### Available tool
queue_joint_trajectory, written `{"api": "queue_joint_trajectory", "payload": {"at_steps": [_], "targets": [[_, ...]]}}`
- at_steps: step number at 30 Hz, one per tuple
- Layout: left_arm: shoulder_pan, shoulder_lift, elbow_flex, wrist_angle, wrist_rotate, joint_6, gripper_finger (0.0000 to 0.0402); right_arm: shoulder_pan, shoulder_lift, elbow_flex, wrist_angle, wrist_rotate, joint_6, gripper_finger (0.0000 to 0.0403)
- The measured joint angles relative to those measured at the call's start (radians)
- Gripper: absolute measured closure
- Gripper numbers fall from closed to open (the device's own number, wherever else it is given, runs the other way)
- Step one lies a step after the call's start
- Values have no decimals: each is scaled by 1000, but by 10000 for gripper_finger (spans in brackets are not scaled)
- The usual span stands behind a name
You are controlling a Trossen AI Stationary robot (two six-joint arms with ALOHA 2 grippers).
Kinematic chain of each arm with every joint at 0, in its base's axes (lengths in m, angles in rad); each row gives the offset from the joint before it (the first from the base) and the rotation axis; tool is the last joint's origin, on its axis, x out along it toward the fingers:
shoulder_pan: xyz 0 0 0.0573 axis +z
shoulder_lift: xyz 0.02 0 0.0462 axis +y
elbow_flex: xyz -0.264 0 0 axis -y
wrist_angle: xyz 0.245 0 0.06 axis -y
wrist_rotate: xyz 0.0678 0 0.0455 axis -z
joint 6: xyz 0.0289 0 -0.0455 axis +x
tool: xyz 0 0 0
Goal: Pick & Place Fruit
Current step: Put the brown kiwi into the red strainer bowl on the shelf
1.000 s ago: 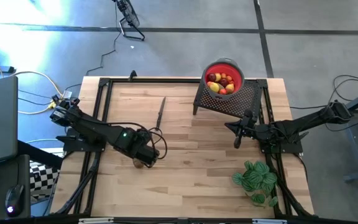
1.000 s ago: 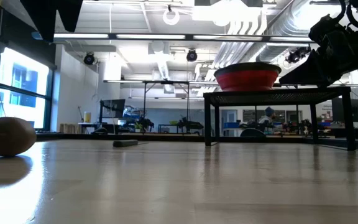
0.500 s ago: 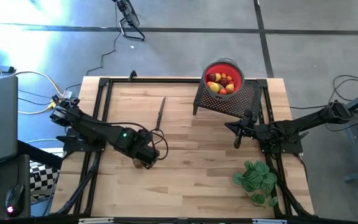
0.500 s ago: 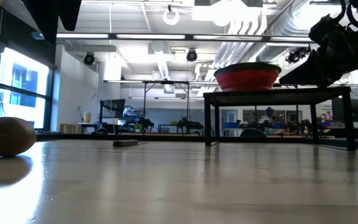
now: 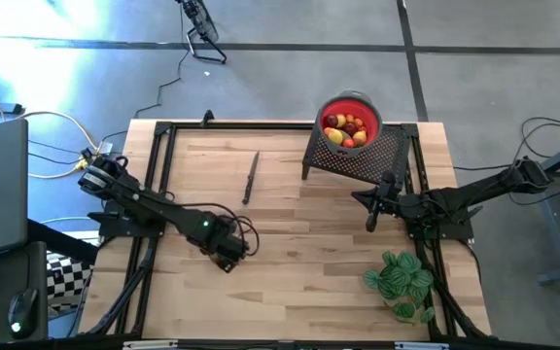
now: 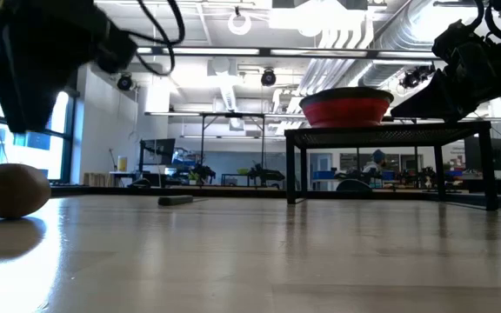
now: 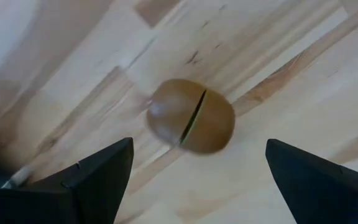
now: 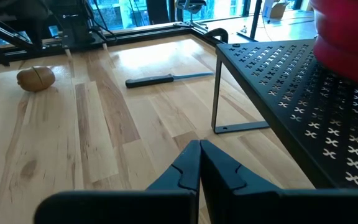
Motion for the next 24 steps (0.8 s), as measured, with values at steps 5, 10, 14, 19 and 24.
{"api": "queue_joint_trajectory", "payload": {"at_steps": [5,10,14,19,24], "targets": [[0,0,-96,119,25,7,43,0,0,0,0,0,0,400],[0,0,-143,119,40,-13,43,0,0,0,0,0,0,400],[0,0,-156,144,40,-11,43,0,0,0,0,0,3,400],[0,0,-184,203,40,18,43,0,0,0,0,0,3,400],[0,0,-227,241,39,10,43,0,0,0,0,0,3,400]]}}
